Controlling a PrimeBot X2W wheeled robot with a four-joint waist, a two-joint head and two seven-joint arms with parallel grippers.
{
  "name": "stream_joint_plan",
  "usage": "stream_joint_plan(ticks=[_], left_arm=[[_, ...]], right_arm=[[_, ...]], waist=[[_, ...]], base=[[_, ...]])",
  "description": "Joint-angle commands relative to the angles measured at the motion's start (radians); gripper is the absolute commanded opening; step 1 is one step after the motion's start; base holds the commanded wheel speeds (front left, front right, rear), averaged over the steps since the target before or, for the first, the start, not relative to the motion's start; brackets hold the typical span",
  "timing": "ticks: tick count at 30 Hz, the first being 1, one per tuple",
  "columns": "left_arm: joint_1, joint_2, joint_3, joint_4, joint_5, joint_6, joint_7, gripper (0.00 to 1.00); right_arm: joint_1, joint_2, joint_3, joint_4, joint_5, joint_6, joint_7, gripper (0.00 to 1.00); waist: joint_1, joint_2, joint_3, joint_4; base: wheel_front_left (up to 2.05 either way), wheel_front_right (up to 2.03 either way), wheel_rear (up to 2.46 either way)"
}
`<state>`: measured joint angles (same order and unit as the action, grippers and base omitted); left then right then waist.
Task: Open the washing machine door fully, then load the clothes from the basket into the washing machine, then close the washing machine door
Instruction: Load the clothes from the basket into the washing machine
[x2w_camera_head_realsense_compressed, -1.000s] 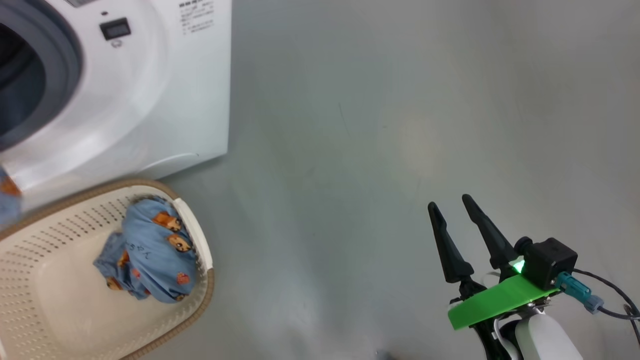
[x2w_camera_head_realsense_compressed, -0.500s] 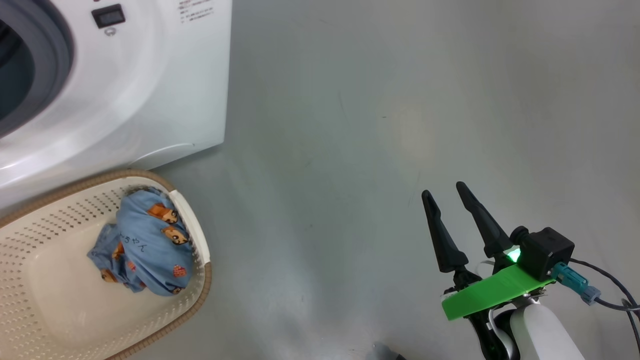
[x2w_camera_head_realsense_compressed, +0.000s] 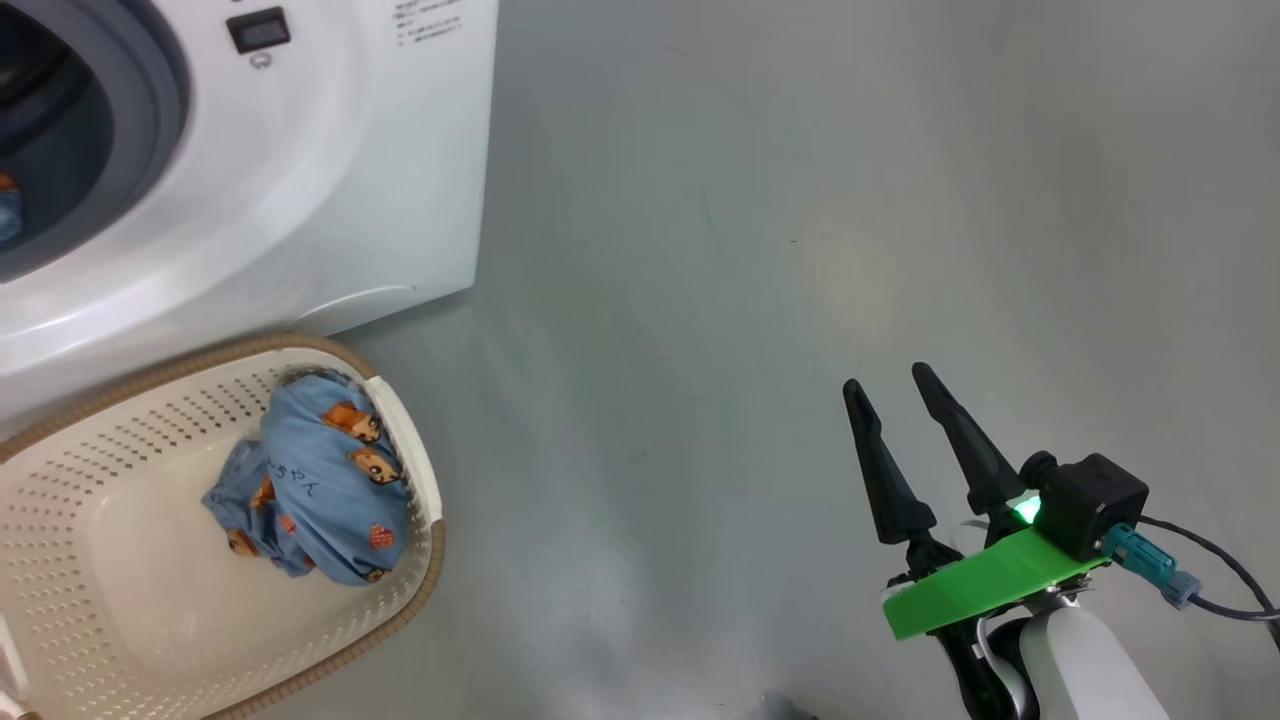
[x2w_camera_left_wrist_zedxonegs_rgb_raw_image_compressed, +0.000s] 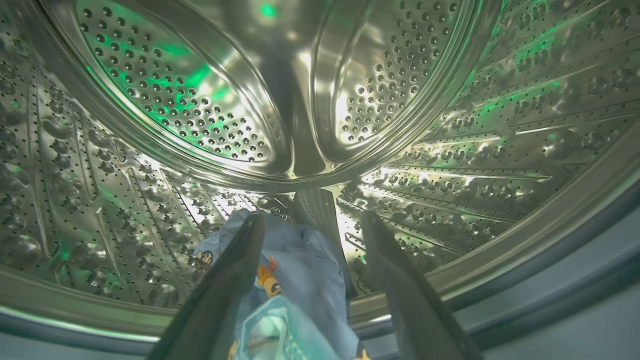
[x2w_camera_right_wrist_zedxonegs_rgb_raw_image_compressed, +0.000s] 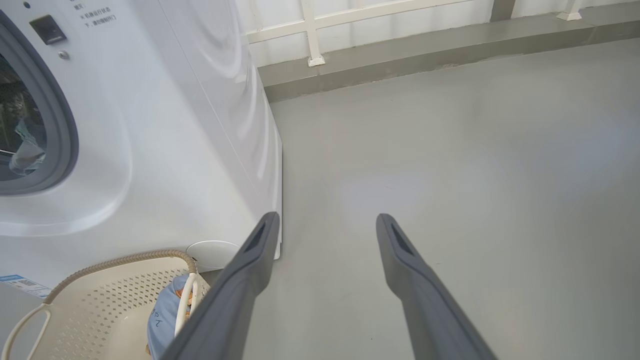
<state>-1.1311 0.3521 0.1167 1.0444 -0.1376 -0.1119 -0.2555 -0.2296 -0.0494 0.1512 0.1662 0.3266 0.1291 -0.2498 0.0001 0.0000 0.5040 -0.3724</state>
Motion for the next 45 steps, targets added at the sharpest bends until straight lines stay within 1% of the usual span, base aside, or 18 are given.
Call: stream_joint_plan(ticks=[1,4,7,11,24,30,36,45], left_arm=[[0.008,0.039,0.008,-0.022,-0.002,-0.004,-0.006,1.00],[0.032,0.023,0.019,-0.043,-0.021,-0.008,-0.006,1.00],[0.095,-0.007,0.040,-0.096,-0.042,-0.011,-0.006,1.00],[0.156,-0.029,0.055,-0.144,-0.052,-0.014,-0.006,1.00],[0.450,-0.152,0.108,-0.333,-0.057,-0.018,-0.006,1.00],[0.576,-0.200,0.106,-0.406,-0.041,-0.018,-0.006,1.00],[0.695,-0.227,0.102,-0.473,-0.037,-0.019,-0.006,1.00],[0.842,-0.237,0.094,-0.561,-0.048,-0.019,-0.006,1.00]], right_arm=[[-0.012,-0.001,0.021,-0.019,0.015,0.002,-0.012,1.00],[-0.013,-0.001,0.020,-0.017,0.013,0.002,-0.012,1.00],[-0.007,-0.006,0.012,-0.014,0.009,0.002,-0.012,1.00],[-0.001,-0.014,0.007,-0.012,0.007,0.002,-0.012,1.00],[0.043,-0.073,-0.016,0.005,0.004,0.002,-0.012,1.00],[0.083,-0.105,-0.024,0.015,0.005,0.002,-0.012,1.00],[0.129,-0.134,-0.038,0.023,0.009,0.002,-0.012,1.00],[0.174,-0.158,-0.060,0.017,0.012,0.002,-0.012,1.00]], waist=[[-0.0001,0.0000,-0.002,0.005],[-0.0001,0.0000,-0.012,0.012],[-0.0001,0.0000,-0.034,0.026],[-0.0001,0.0000,-0.055,0.037],[-0.0001,0.0000,-0.178,0.103],[-0.0001,0.0000,-0.250,0.137],[-0.0001,0.0000,-0.319,0.168],[-0.0001,0.0000,-0.365,0.202]], base=[[0.00,0.00,0.00],[0.00,0.00,0.00],[0.00,0.00,0.00],[0.00,0.00,0.00],[0.00,0.00,0.00],[0.00,0.00,0.00],[0.00,0.00,0.00],[0.00,0.00,0.00]])
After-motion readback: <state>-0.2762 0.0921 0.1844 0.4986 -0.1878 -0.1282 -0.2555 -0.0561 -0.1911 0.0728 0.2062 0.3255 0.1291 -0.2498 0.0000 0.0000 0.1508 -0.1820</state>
